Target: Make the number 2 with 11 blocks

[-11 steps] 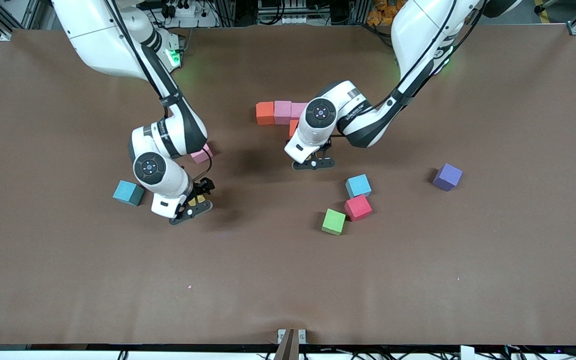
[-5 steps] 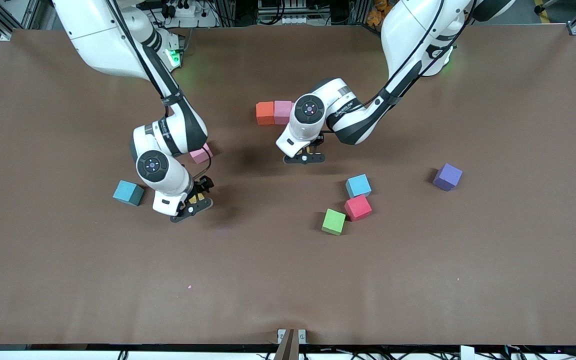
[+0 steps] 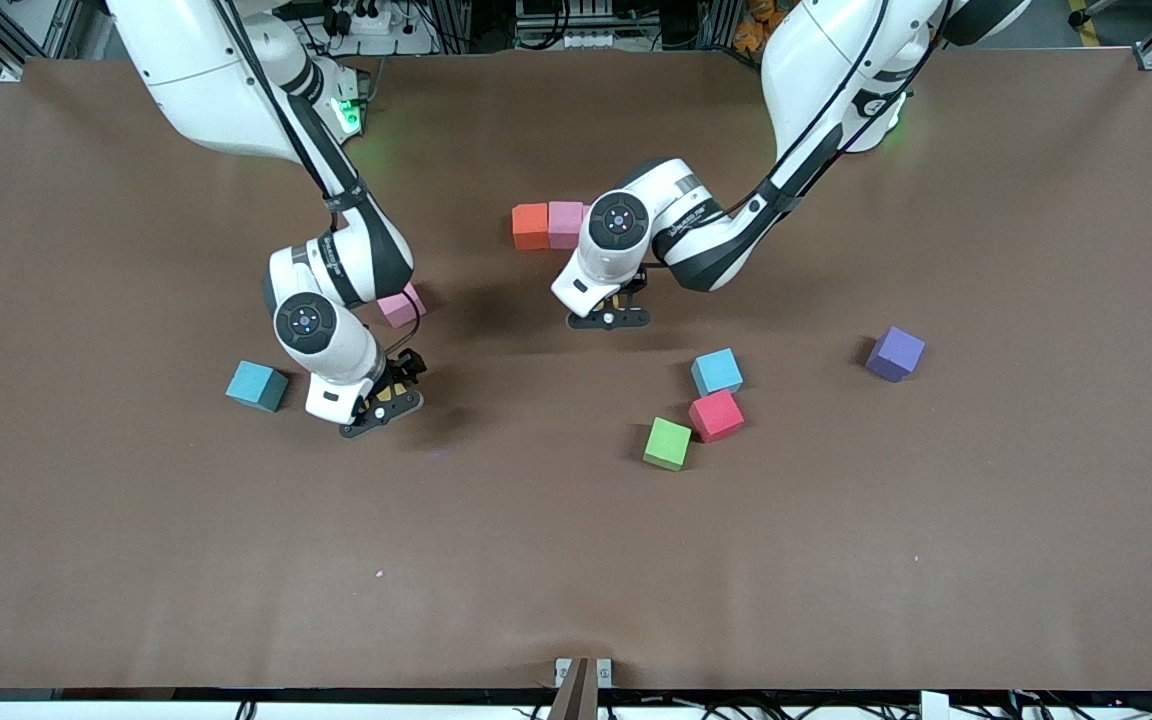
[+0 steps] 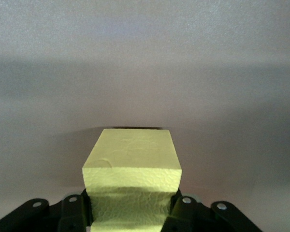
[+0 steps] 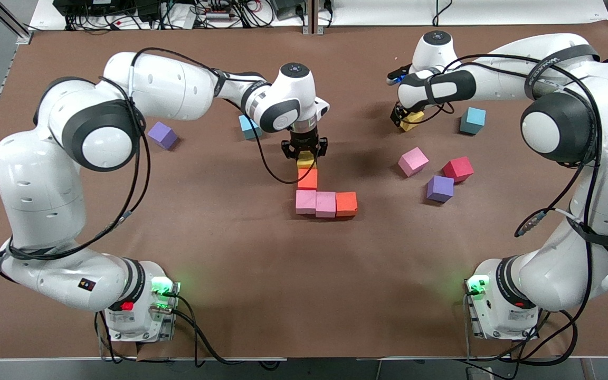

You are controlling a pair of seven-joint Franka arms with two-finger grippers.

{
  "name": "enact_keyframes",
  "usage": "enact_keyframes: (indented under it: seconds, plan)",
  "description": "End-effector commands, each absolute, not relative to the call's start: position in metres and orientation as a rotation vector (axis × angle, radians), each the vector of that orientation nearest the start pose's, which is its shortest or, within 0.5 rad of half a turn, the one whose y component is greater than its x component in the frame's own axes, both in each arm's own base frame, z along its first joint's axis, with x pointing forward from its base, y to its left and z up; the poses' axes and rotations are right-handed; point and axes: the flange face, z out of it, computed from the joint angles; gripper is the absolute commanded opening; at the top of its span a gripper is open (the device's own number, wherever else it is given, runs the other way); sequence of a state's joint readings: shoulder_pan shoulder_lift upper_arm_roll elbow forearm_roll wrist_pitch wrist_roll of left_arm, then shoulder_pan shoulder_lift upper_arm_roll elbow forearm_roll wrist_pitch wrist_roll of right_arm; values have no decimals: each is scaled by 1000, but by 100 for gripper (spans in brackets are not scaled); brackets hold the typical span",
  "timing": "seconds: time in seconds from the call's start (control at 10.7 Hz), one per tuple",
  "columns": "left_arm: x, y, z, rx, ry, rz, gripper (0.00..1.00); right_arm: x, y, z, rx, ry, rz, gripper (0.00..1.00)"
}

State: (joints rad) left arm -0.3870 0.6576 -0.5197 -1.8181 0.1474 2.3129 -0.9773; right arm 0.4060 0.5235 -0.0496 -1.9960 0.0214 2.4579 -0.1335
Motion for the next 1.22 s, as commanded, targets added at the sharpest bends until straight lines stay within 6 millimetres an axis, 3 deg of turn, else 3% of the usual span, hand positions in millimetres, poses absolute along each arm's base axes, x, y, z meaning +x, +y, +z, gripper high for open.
enact_keyframes:
  seconds: [0.0,0.56,0.75,1.03,1.12]
  plan:
    - [418,-495,210,-3194,-61,315,52,559,206,200,-3064,-774,76,100]
    - [413,-497,203,-3188,-45,331,57,559,205,199,-3065,-771,79,100]
    - [416,-494,202,-3178,-7,299,100,558,206,199,-3065,-771,81,100]
    - [419,-493,208,-3181,-15,277,100,558,205,200,-3065,-767,79,100]
    - [423,-491,213,-3182,-24,268,100,560,205,203,-3064,-767,72,74]
